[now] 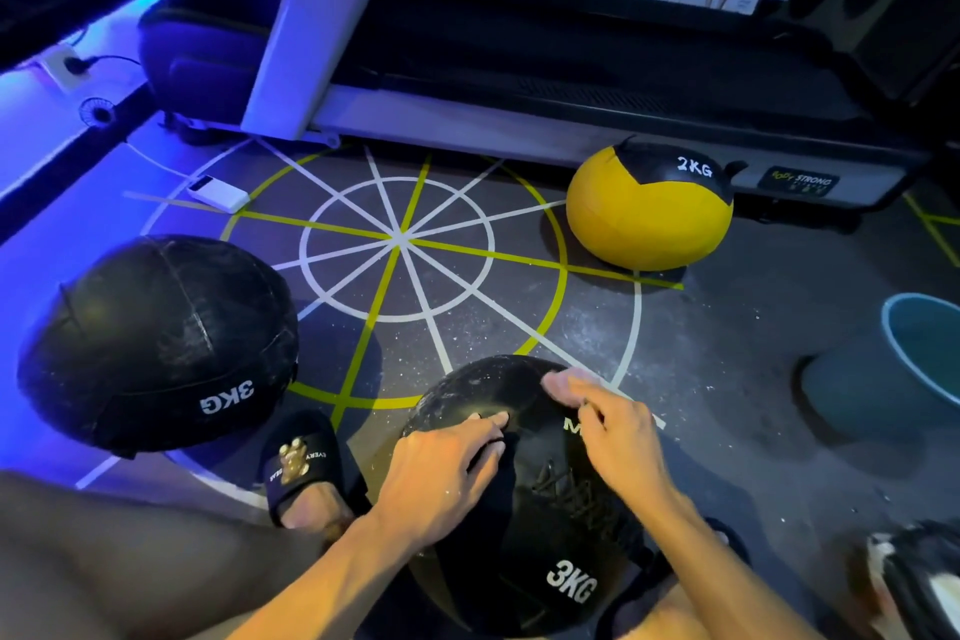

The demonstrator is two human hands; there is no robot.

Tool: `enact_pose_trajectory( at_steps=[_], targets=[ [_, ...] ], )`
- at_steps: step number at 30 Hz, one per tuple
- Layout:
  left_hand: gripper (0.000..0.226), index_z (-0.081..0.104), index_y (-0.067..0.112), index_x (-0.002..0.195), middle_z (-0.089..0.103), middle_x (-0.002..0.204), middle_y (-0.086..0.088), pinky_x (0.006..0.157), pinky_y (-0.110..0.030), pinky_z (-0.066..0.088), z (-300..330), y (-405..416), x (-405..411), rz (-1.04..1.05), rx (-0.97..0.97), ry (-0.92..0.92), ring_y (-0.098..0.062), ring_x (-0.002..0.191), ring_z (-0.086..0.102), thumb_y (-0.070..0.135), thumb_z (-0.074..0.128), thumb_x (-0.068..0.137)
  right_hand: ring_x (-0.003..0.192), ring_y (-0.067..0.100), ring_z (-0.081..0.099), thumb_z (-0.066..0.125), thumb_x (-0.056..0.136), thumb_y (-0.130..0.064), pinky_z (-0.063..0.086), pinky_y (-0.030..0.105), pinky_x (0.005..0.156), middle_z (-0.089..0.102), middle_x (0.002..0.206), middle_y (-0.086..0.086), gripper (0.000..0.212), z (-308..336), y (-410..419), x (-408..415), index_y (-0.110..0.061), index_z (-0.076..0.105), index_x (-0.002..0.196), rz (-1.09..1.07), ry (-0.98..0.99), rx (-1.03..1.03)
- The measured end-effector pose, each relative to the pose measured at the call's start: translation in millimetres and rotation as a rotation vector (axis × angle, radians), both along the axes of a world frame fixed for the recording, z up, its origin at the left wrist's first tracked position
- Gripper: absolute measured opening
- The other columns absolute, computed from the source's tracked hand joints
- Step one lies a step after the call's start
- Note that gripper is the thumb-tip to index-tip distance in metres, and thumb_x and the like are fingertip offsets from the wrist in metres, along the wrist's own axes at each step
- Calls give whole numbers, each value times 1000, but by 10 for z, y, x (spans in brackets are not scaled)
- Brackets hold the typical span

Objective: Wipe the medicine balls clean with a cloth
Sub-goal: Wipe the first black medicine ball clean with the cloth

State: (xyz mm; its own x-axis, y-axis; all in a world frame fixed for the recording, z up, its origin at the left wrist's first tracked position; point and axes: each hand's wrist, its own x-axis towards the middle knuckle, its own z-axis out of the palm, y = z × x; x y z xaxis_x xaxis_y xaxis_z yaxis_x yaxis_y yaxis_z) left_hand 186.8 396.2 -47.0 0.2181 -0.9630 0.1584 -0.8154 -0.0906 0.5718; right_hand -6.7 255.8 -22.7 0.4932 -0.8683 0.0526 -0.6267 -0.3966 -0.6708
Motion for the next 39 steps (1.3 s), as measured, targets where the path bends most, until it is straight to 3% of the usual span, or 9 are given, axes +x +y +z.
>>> enact_pose_trajectory(
  at_steps=[5,11,17,23,25,28,31,34,39],
  targets=[
    [29,58,41,120,57,136,36,74,-23,54,-11,16,1,-33,38,3,7,122,57,56,41,103,125,-11,51,49,99,-5,33,7,109,65,134,-20,46,39,86,198,-33,72,128,242,72,47],
    [56,41,41,135,16,161,40,100,-25,43,72,47,-30,-195,198,-5,13,150,9,79,41,94,100,7,69,45,105,-16,52,30,96,69,127,-21,39,53,-447,257,-36,73,123,-79,175,283],
    [56,41,39,127,50,143,24,88,-37,54,62,44,-36,-166,178,-47,-1,136,45,80,46,89,90,-8,59,47,97,-14,42,6,83,71,107,-26,48,322,-81,785,-52,76,107,534,261,223],
    [49,39,43,131,10,156,48,103,-33,50,30,0,-116,-217,157,-3,18,148,1,70,53,93,121,20,64,43,108,-27,50,39,101,74,120,-2,35,55,-673,459,-31,77,110,83,404,214],
    [47,40,42,129,18,158,43,101,-34,52,19,-29,-112,-211,152,4,15,149,7,69,54,93,117,-1,60,45,105,-18,47,27,105,69,125,-16,40,69,-446,577,-42,74,120,216,289,179],
    [47,44,37,125,44,146,27,89,-37,55,42,-42,-117,-187,158,-3,2,142,37,70,53,93,93,-20,52,46,99,-11,36,1,81,70,113,-23,52,287,-171,672,-52,74,113,509,248,192],
    [46,41,40,130,27,157,38,98,-32,51,41,-60,-139,-214,155,-19,11,148,20,67,53,94,107,-21,54,44,103,-10,37,2,96,63,125,-35,53,256,-418,524,-53,69,121,458,229,237],
    [45,42,40,132,18,159,41,103,-32,47,72,-86,-192,-227,157,-1,14,150,4,63,55,95,129,2,56,42,104,-13,41,27,113,64,134,-23,47,116,-566,594,-43,69,128,268,300,192],
    [51,44,36,137,44,151,20,90,-37,50,82,-104,-189,-218,176,-49,-4,143,37,65,51,96,96,-5,59,46,99,-11,46,14,87,67,123,-14,46,289,-189,1000,-43,78,107,672,320,298]
  ],
)
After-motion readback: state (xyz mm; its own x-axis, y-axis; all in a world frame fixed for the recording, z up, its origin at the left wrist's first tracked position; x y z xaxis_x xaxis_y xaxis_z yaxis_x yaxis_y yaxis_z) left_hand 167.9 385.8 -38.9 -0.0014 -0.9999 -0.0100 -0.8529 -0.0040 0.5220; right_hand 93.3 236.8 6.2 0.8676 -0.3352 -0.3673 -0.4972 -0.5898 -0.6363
